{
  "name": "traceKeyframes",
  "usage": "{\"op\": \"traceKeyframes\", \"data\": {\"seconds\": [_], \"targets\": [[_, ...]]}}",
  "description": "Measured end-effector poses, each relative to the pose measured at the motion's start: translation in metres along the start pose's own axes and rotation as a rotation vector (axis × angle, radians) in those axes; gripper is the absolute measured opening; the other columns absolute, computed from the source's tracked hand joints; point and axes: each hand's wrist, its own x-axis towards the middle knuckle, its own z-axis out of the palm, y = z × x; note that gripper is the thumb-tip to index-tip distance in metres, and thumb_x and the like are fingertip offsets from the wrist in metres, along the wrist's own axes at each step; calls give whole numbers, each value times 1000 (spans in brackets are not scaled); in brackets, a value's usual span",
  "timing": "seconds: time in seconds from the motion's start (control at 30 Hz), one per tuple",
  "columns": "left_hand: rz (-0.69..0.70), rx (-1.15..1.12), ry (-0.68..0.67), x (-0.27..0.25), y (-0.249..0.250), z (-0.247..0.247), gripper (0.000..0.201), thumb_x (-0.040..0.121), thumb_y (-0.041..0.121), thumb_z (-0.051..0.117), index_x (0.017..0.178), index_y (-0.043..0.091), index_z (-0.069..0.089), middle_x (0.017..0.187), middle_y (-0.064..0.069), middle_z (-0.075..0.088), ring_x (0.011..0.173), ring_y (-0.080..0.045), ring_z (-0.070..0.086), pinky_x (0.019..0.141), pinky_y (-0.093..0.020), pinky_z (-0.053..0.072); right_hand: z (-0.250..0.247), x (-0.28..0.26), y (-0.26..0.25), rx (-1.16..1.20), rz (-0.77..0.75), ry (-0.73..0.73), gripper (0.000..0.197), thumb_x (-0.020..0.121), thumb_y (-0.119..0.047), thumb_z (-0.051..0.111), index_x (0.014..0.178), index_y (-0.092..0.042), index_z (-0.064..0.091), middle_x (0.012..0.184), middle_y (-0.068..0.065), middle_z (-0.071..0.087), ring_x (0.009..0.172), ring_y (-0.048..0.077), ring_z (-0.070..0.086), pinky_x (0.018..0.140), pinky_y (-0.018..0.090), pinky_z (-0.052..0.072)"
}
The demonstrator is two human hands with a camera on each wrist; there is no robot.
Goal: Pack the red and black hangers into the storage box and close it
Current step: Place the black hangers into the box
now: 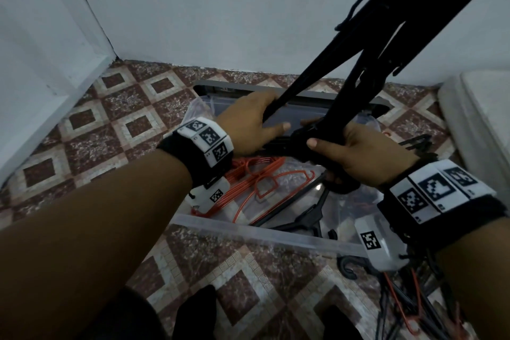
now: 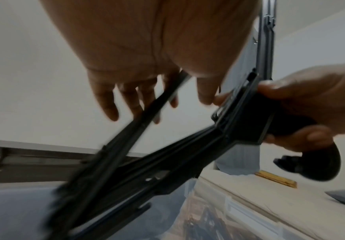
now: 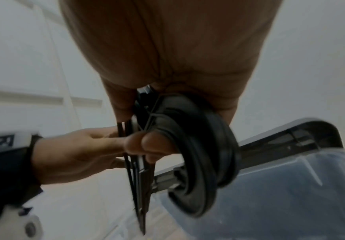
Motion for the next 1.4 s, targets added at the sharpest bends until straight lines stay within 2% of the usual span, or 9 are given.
{"op": "traceKeyframes", "data": {"seconds": [0.13,0.23,0.37,0.53,0.7,0.8,1.0,1.13,1.4], "targets": [[-282,-127,-66,1,-7,-22,42,95,42,53,132,22,55,127,-3,61,109,-19,61,88,-30,45,-3,0,5,-266,-9,165,39,97,-41,56,136,-37,51,57,-24,61,47,3,59,48,11,41],[-549,-669,-213,-3,-4,-35,67,88,74,38,114,18,63,100,-15,74,83,-27,73,65,-31,53,2,1,8,-502,22,133,39,97,-41,56,135,-29,52,76,-13,56,68,13,58,66,27,44],[-627,-1071,-539,-9,0,-23,102,66,88,50,139,17,44,127,-33,57,79,-32,74,71,-39,53,18,0,21,-693,-17,46,53,99,-36,52,147,-46,31,101,4,58,94,30,62,80,37,51],[-580,-799,-595,-24,7,23,82,66,55,79,128,6,56,108,-23,70,93,-37,70,87,-51,56,36,-3,38,-843,44,9,58,103,-37,36,146,-61,6,100,5,39,84,33,57,80,43,54],[-593,-627,-591,-34,2,37,31,85,8,67,109,-11,61,99,-26,71,101,-43,68,99,-62,46,58,-4,44,-939,130,-5,73,101,-24,43,147,-56,-3,110,8,36,95,35,56,85,42,50],[-586,-702,-556,-39,5,43,33,92,-4,58,122,-14,50,102,-32,68,99,-42,68,93,-52,54,63,-2,51,-841,247,-81,78,99,-25,48,155,-42,-3,128,16,39,100,37,57,89,43,51],[-428,-653,-577,-30,25,34,37,99,17,56,131,2,46,105,-26,68,83,-25,71,61,-31,59,51,6,62,-522,375,-134,89,98,-24,54,156,-23,-13,120,15,64,92,27,61,73,27,41],[-156,-85,-613,-24,29,11,49,94,48,56,134,19,53,78,10,65,74,-10,63,75,-29,50,49,6,66,-493,430,-93,89,99,-19,51,156,-24,-17,121,18,60,84,26,57,73,32,45],[-124,204,-709,-27,13,23,44,90,45,63,127,22,54,94,6,64,85,-16,59,82,-29,47,68,5,55,-543,575,-5,94,95,-29,51,153,-27,-24,150,25,29,128,42,43,104,48,39]]}}
